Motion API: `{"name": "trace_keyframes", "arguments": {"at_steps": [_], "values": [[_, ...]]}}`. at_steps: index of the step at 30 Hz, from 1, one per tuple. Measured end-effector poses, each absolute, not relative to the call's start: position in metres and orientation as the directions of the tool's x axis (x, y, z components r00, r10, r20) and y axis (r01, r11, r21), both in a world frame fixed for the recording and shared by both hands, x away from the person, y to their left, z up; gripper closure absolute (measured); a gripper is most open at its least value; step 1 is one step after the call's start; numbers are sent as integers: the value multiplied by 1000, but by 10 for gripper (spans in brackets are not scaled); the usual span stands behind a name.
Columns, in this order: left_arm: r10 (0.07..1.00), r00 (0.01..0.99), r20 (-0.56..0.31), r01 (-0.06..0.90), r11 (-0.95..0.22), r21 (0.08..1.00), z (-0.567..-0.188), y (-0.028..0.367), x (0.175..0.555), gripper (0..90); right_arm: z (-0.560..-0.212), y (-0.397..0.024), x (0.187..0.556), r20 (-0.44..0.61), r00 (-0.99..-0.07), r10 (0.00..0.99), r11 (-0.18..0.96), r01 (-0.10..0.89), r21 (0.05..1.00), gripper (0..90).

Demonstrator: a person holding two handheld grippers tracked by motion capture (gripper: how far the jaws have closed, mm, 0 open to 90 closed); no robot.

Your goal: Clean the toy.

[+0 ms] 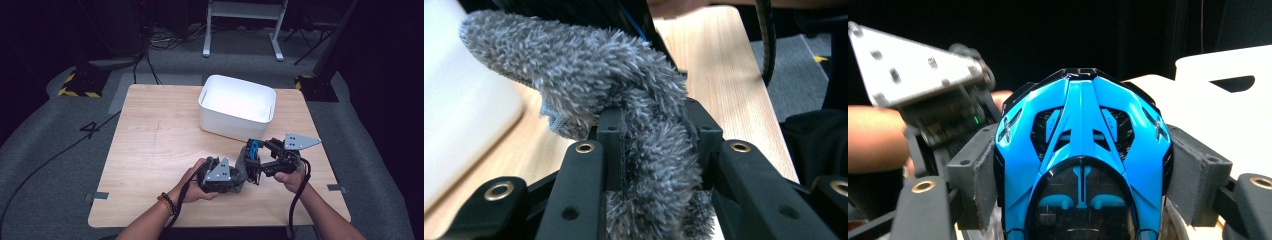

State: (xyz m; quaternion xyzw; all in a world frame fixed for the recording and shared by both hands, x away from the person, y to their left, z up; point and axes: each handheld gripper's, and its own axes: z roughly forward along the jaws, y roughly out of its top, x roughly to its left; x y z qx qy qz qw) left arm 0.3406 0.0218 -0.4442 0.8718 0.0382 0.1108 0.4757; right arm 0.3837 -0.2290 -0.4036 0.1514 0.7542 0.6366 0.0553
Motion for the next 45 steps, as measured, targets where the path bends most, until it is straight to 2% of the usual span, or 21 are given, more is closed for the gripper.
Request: {"name": "trace_keyframes", "arguments": {"at_steps": [8, 11, 16, 21, 24, 28, 37, 45], "values": [[129, 976, 175, -46, -664, 747, -470, 0, 337, 680, -398, -229, 381, 104, -950, 294, 125, 146, 981, 259], [164, 972, 171, -19, -663, 748, -471, 1, 340, 680, -395, -226, 379, 100, -956, 276, 115, 136, 984, 259], [280, 948, 149, 55, -608, 792, -465, 16, 353, 677, -397, -221, 376, 93, -960, 265, 139, 134, 981, 259], [366, 914, 176, 29, -492, 870, -441, 37, 351, 677, -402, -217, 375, 86, -963, 256, 169, 132, 977, 259], [380, 910, 169, 10, -428, 904, -428, 47, 349, 677, -405, -213, 375, 83, -965, 248, 185, 132, 974, 260], [323, 936, 136, 13, -420, 908, -434, 44, 349, 671, -407, -208, 373, 79, -968, 238, 191, 126, 974, 259], [221, 958, 184, -30, -558, 829, -457, 20, 345, 666, -405, -212, 373, 77, -968, 239, 183, 122, 975, 259], [119, 985, 127, -30, -604, 797, -473, 5, 341, 665, -401, -220, 375, 85, -963, 256, 142, 124, 982, 258]]}}
